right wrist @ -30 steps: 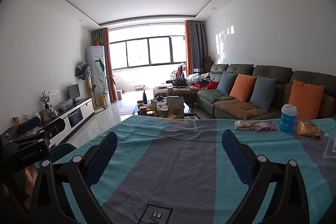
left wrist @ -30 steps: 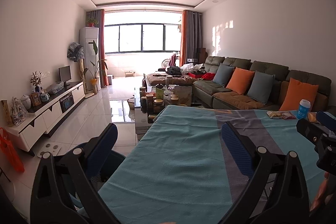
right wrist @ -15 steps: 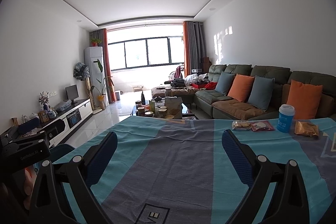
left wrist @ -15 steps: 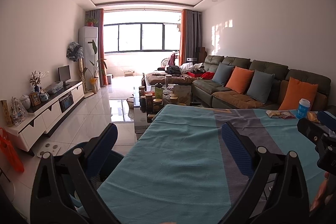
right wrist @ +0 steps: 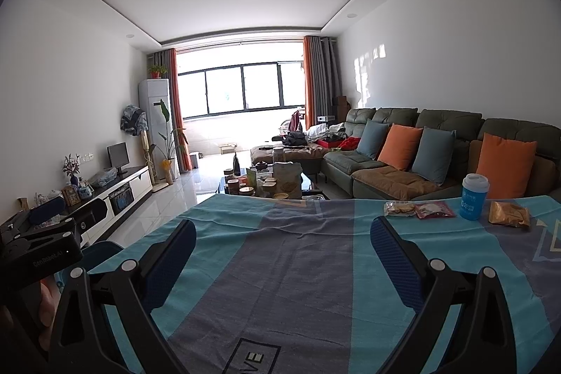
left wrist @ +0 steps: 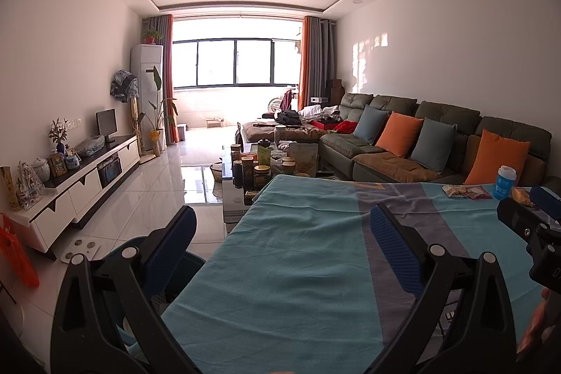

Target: Collect trash

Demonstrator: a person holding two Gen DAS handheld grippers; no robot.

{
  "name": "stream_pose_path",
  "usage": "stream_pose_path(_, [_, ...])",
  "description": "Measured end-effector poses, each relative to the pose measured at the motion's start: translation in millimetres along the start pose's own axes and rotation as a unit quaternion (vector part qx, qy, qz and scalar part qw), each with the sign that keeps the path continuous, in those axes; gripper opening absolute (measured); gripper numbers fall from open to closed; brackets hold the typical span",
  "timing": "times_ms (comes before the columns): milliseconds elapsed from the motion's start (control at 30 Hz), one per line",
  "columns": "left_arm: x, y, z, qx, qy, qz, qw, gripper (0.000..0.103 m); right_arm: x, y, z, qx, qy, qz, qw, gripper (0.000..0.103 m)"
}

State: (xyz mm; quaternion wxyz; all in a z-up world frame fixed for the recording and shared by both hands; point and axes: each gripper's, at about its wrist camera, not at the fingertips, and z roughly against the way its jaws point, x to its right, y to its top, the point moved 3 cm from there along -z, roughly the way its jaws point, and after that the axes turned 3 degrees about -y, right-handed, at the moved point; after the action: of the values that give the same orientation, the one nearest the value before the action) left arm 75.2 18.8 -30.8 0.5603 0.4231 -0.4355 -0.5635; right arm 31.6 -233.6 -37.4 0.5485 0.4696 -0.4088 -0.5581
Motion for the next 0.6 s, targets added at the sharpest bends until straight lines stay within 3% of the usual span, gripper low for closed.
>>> stream_pose_path(600, [2.4,0.6,-0.3,0.001,0.000,0.001,1.0000,0.097,2.9,0.0,2.3,0.002,-0.002,-0.002,1.000,0.096])
